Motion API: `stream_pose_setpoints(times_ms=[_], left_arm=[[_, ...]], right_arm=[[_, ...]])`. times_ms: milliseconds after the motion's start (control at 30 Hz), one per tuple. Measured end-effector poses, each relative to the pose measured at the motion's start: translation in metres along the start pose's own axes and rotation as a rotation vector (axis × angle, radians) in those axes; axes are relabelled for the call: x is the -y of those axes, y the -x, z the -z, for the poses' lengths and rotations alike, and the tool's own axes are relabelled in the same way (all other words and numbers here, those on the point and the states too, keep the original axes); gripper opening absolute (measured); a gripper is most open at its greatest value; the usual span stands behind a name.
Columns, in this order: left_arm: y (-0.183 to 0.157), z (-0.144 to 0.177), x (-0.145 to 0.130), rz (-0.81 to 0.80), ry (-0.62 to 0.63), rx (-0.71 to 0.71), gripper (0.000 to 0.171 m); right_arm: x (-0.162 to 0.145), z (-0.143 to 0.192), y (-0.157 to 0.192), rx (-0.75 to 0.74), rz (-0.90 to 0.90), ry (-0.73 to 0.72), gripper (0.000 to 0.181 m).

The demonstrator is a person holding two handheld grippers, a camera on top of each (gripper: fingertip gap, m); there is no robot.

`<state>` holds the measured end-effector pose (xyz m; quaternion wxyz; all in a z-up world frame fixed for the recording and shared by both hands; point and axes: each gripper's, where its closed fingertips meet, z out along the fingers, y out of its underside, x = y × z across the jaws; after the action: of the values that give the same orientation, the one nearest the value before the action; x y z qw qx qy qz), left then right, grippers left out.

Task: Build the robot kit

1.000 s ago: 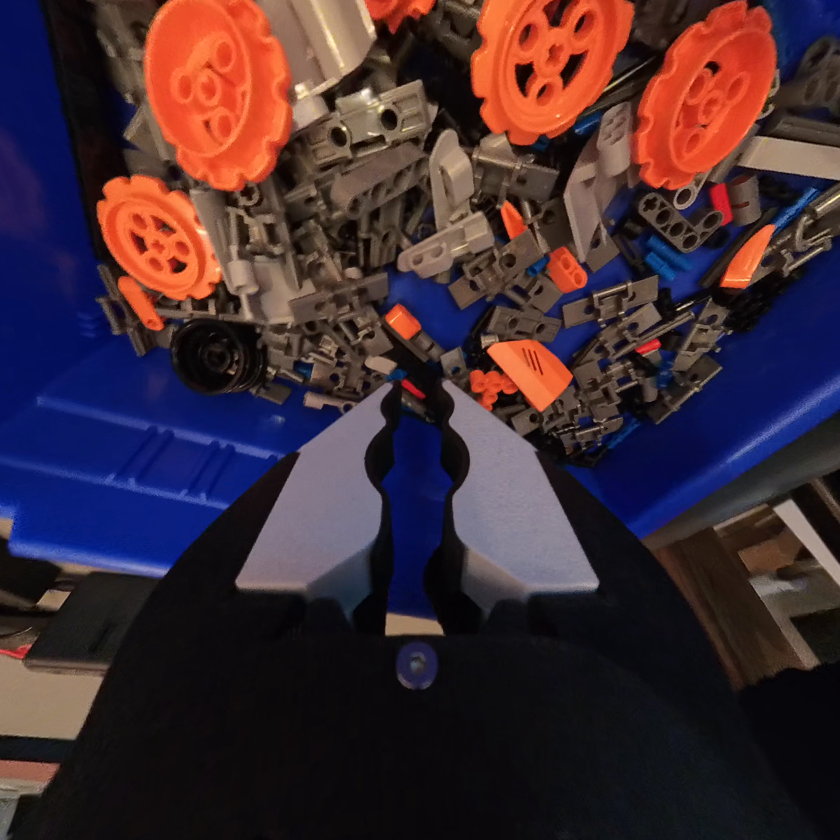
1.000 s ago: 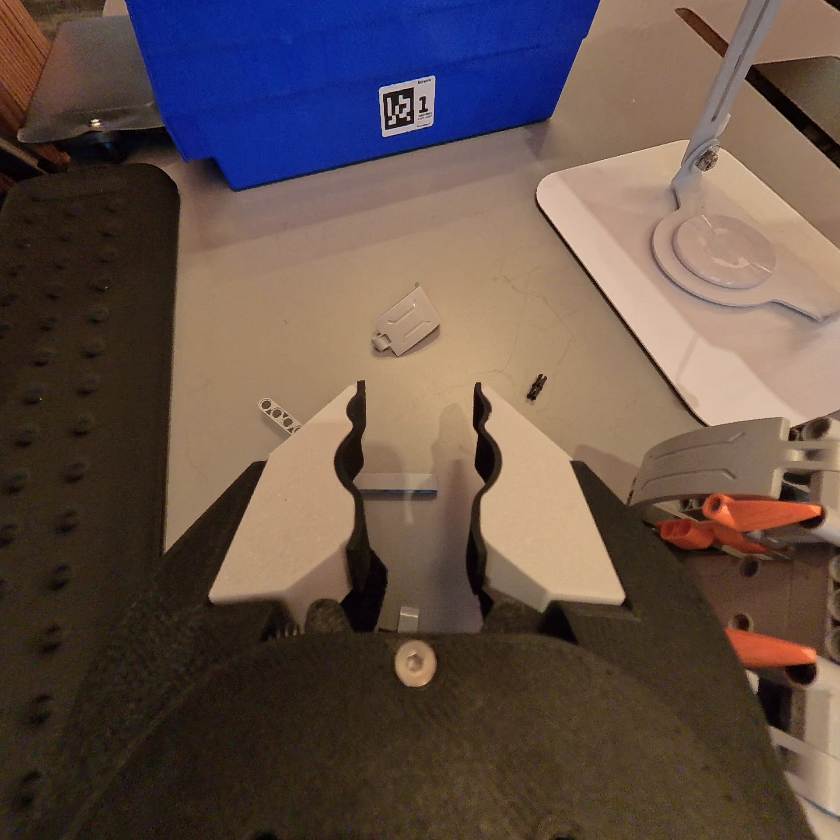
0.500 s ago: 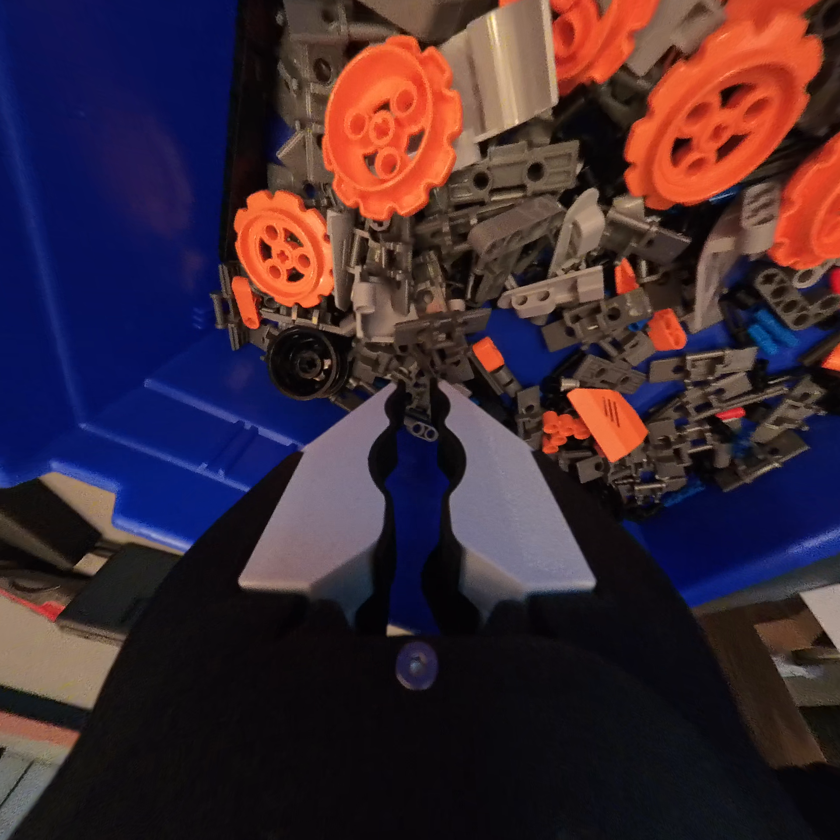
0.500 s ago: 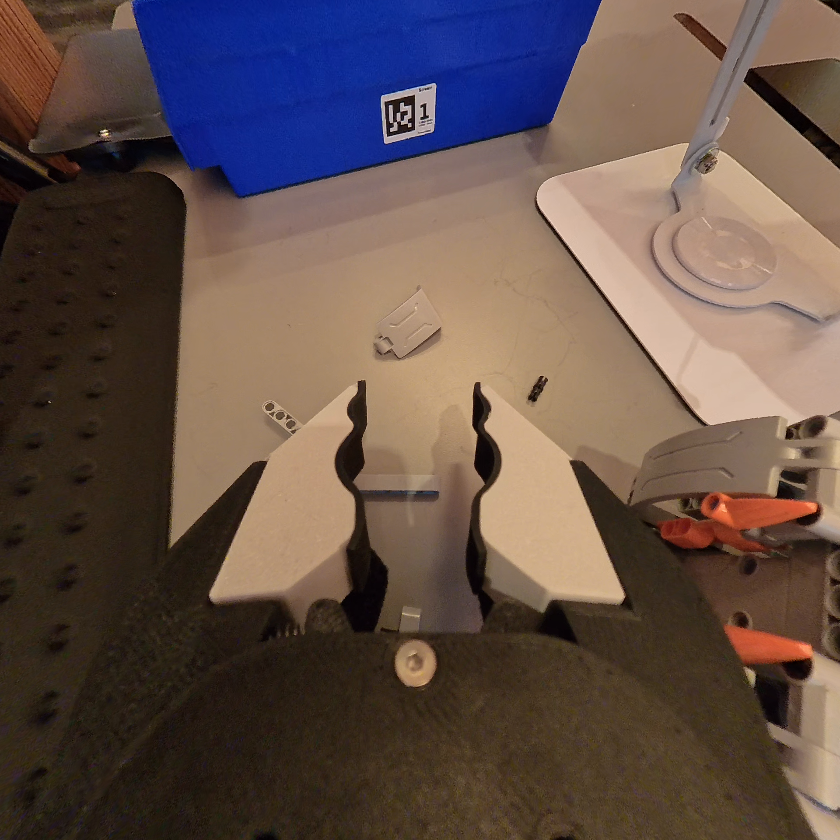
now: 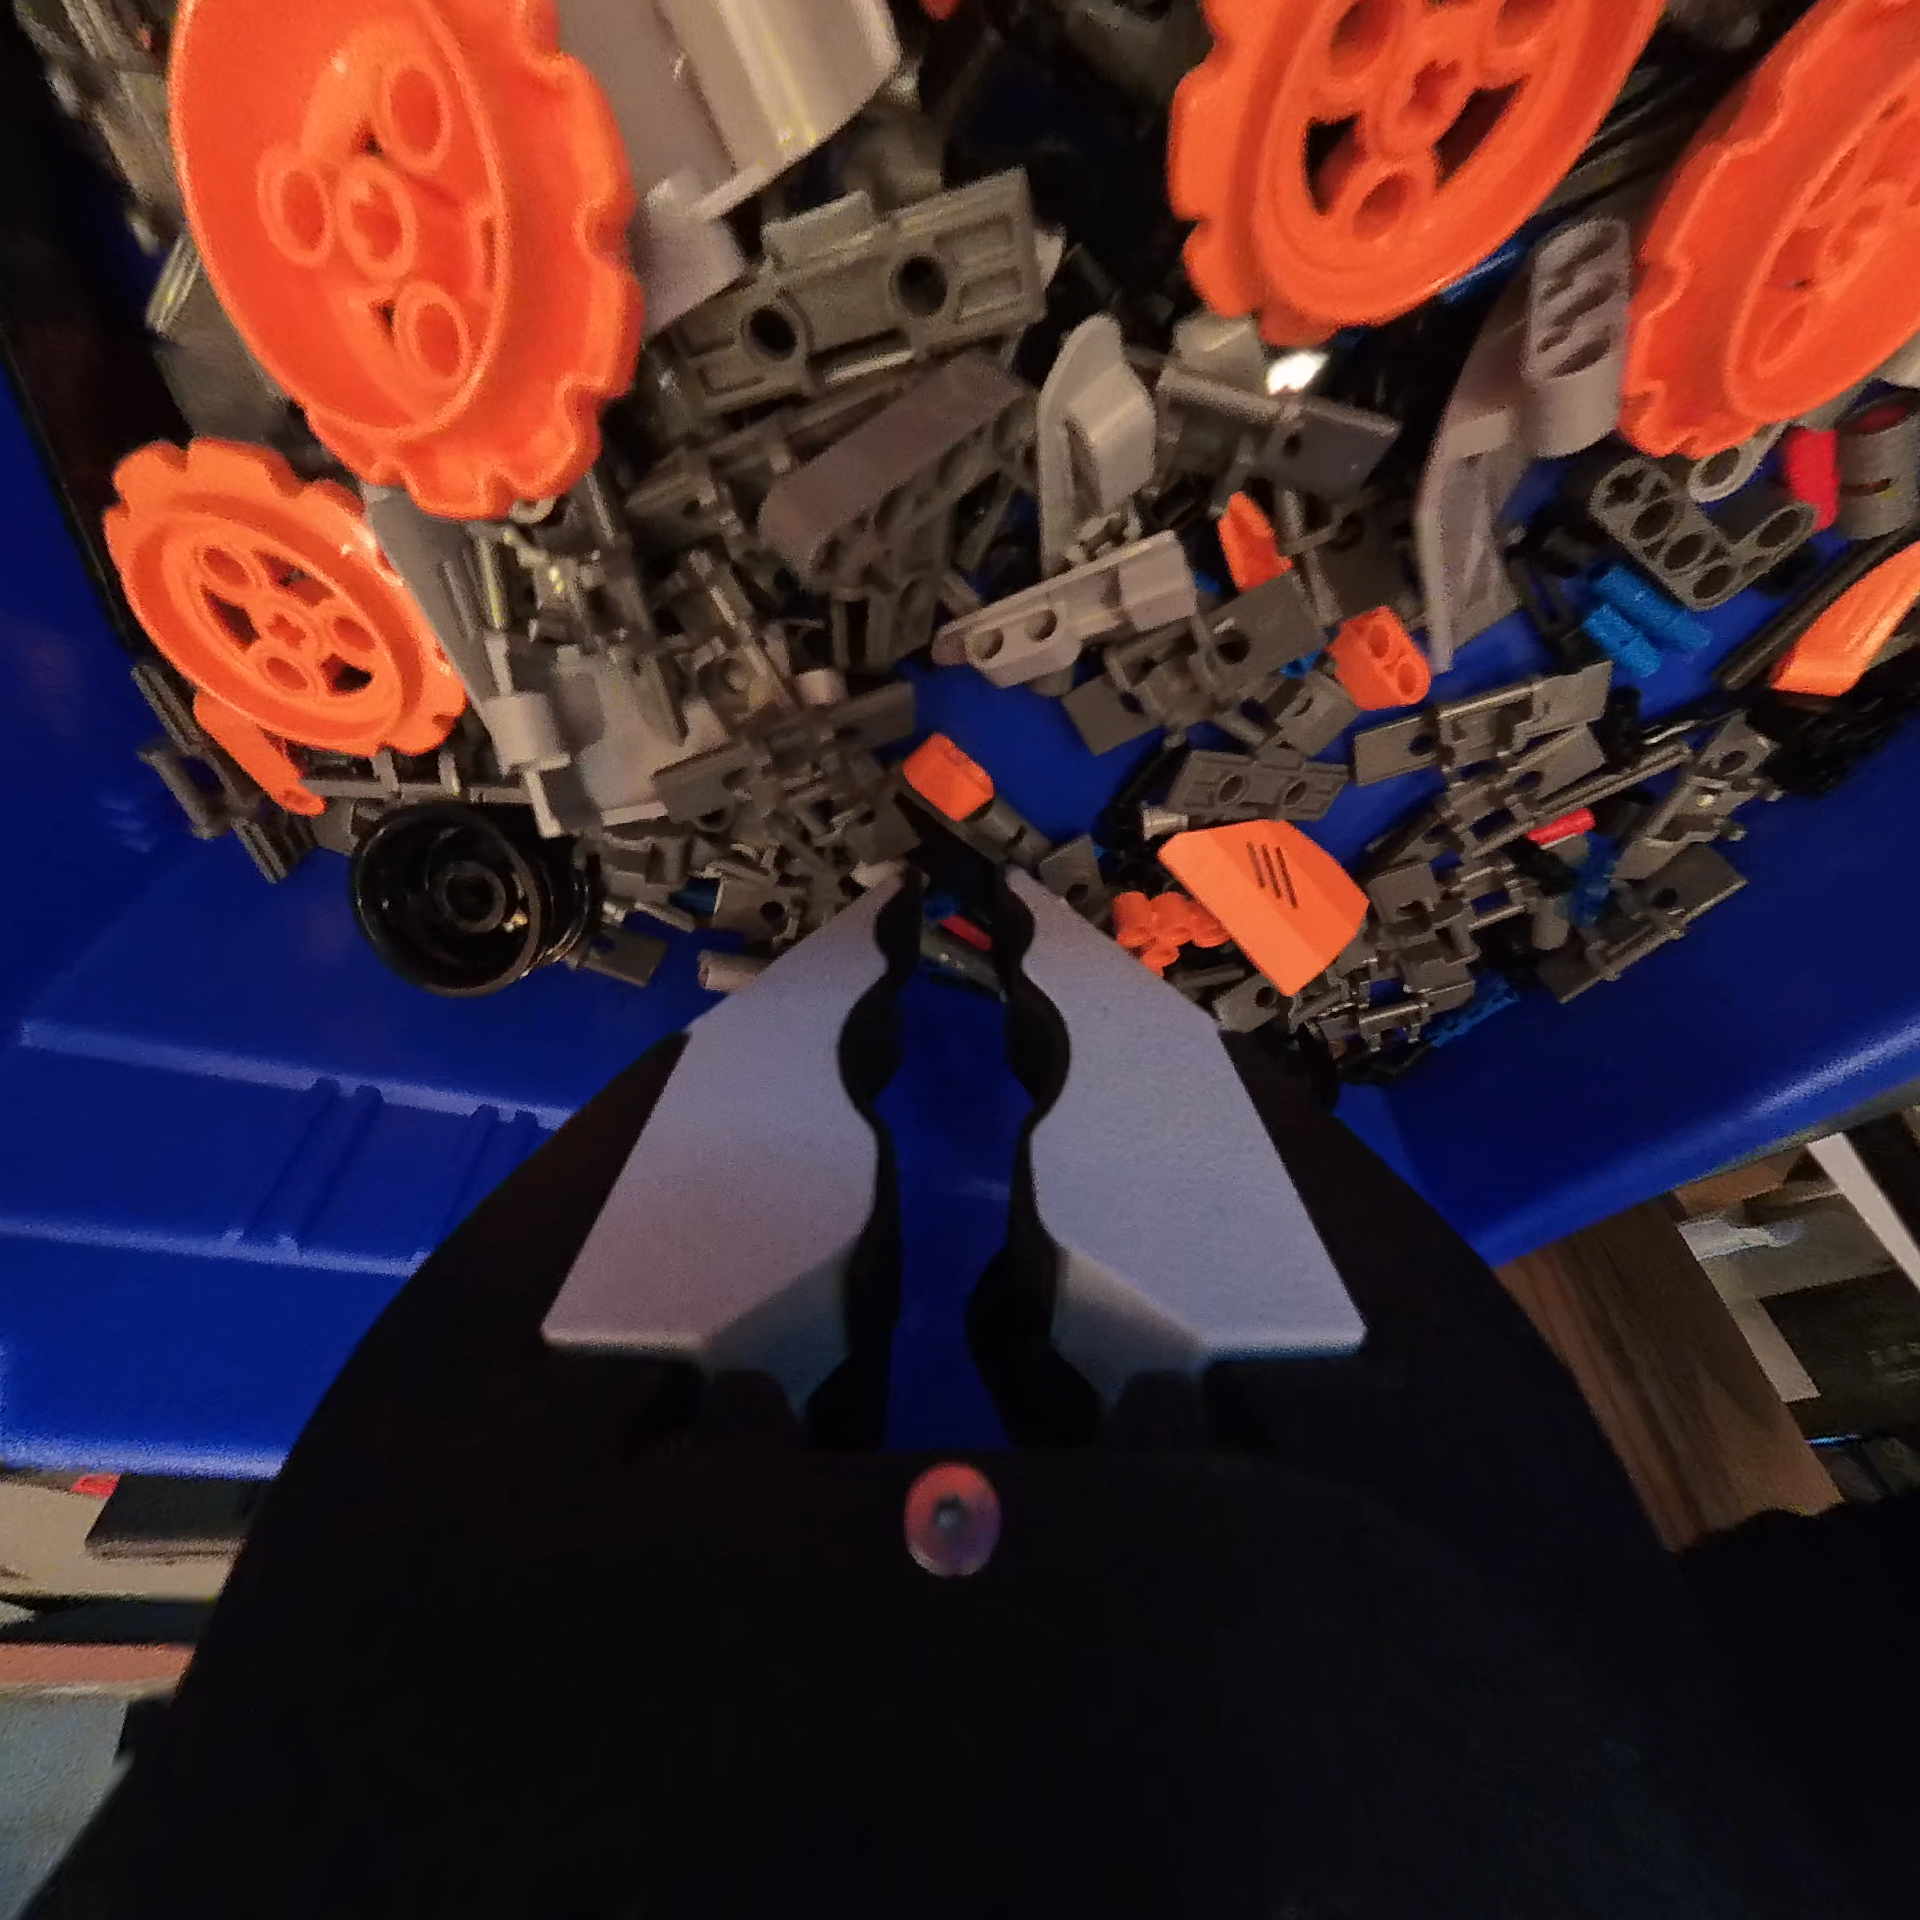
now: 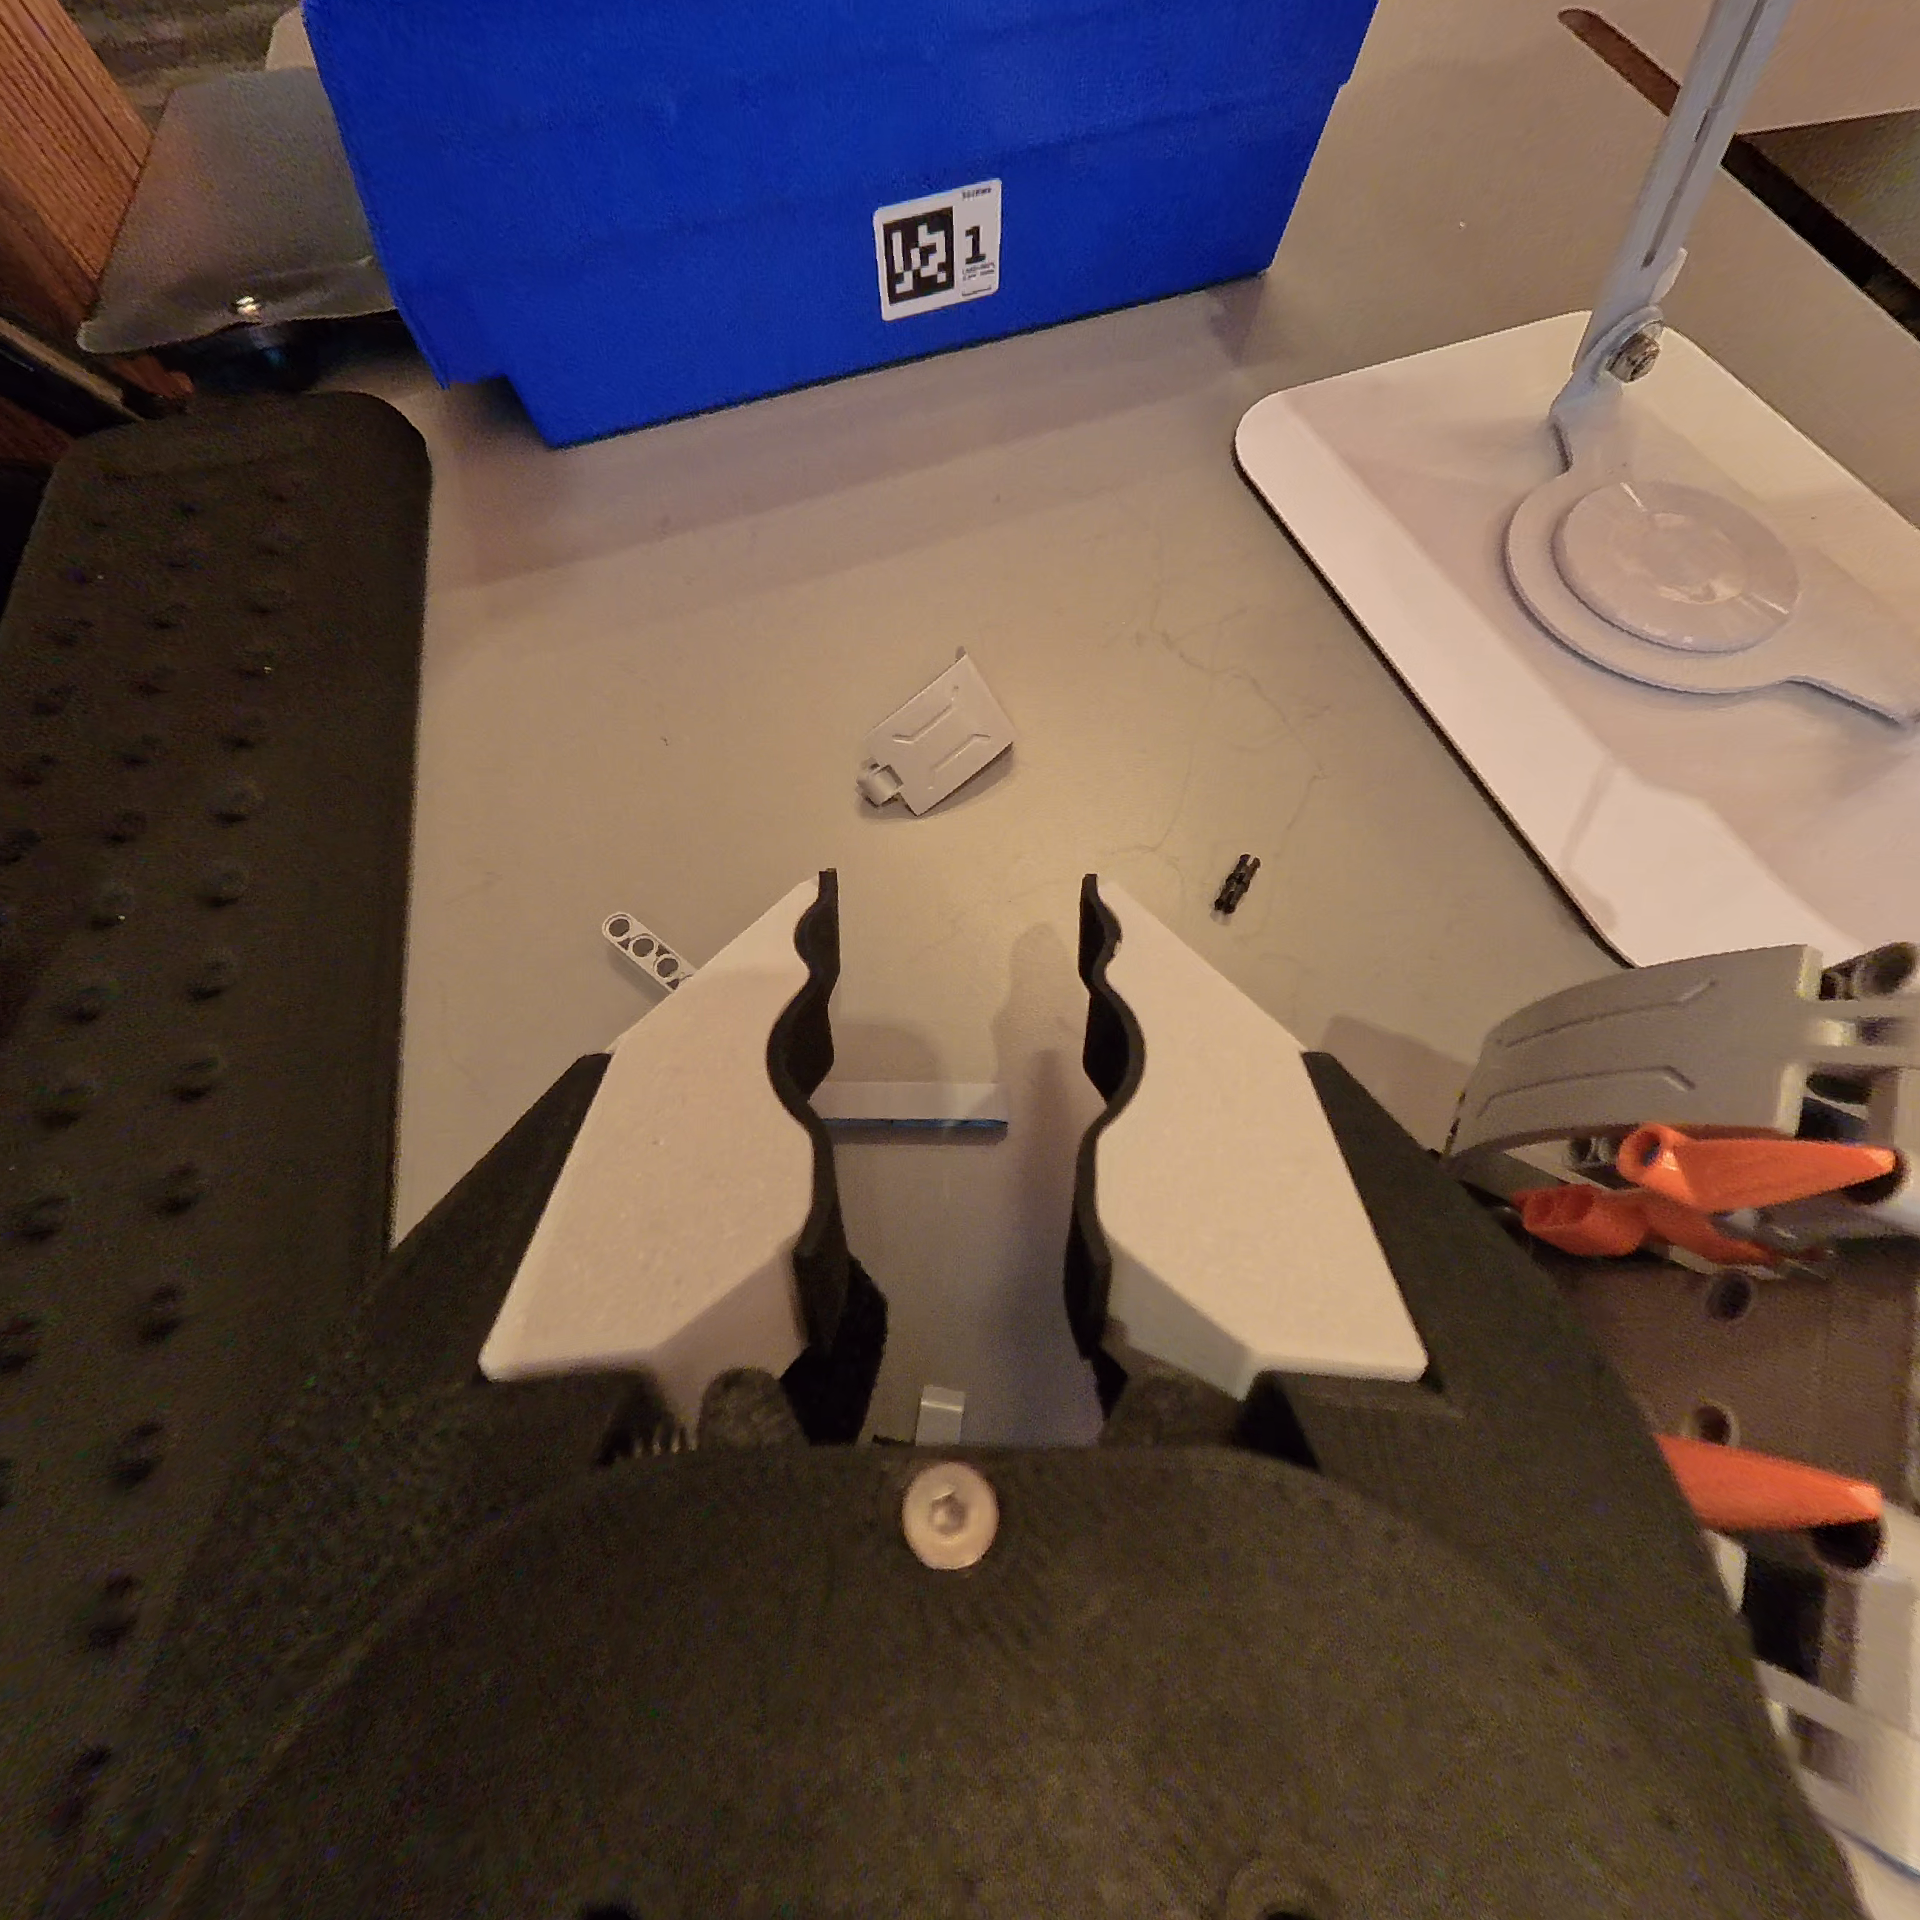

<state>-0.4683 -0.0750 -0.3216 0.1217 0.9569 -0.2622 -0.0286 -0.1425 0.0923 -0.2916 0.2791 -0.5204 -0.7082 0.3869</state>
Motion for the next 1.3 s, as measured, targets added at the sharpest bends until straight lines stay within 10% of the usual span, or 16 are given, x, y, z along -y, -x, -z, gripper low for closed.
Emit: stream_pose_setpoints(times_ms=[800, 1033, 1300], left_arm=[[-0.045, 0.038, 0.054, -0.137, -0.302, -0.096, 0.022], [-0.018, 0.029, -0.008, -0.019, -0.053, -0.038, 0.024], [-0.027, -0.001, -0.019, -0.032, 0.1, -0.08, 0.018]], right_arm=[[-0.004, -0.001, -0.003, -0.001, -0.014, 0.009, 0.043], [-0.004, -0.001, -0.002, 0.003, -0.016, 0.008, 0.043], [-0.004, -0.001, -0.002, 0.002, -0.014, 0.01, 0.043]])
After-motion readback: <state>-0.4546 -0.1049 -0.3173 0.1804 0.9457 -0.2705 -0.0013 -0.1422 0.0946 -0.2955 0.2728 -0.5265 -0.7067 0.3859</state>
